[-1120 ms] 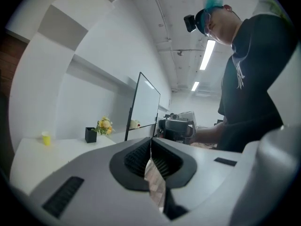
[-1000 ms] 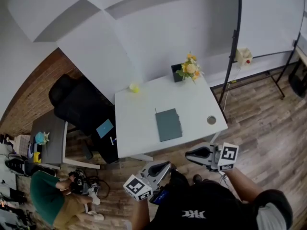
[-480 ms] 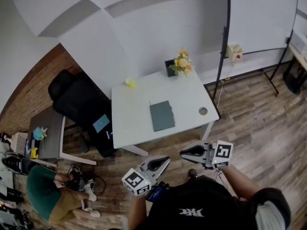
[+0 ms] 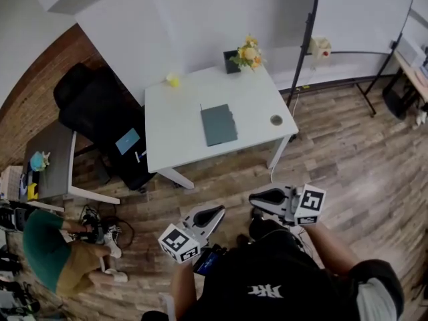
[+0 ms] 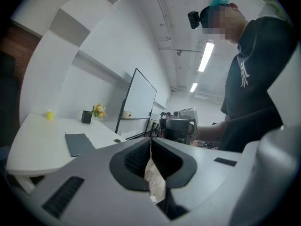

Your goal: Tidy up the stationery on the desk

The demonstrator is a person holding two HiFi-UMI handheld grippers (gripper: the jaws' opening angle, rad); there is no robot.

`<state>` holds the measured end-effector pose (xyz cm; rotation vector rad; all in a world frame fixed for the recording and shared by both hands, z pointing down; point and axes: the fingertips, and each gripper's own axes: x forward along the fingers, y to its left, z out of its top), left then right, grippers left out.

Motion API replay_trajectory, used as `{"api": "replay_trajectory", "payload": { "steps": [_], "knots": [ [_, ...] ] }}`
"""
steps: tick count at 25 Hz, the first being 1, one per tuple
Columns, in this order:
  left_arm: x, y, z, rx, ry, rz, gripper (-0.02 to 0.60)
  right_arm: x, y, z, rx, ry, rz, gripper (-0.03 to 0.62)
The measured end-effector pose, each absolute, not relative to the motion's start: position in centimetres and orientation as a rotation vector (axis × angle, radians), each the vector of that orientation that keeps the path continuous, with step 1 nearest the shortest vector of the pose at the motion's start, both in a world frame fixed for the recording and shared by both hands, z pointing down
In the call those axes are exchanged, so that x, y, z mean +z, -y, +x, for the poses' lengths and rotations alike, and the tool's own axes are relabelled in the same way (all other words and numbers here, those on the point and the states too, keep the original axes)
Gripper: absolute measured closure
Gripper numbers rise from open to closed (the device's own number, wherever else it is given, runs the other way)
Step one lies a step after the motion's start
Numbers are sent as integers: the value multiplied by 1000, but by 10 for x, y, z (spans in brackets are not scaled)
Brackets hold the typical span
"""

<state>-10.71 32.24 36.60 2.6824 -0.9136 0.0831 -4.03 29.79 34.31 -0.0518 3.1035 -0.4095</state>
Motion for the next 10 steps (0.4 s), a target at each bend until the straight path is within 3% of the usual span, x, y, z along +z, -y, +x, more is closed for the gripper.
{"api": "replay_trajectory", "payload": {
  "steps": [10],
  "knots": [
    [353, -318, -129, 52, 910, 2767, 572, 337, -301, -68, -278, -3146, -94, 548]
  ]
}}
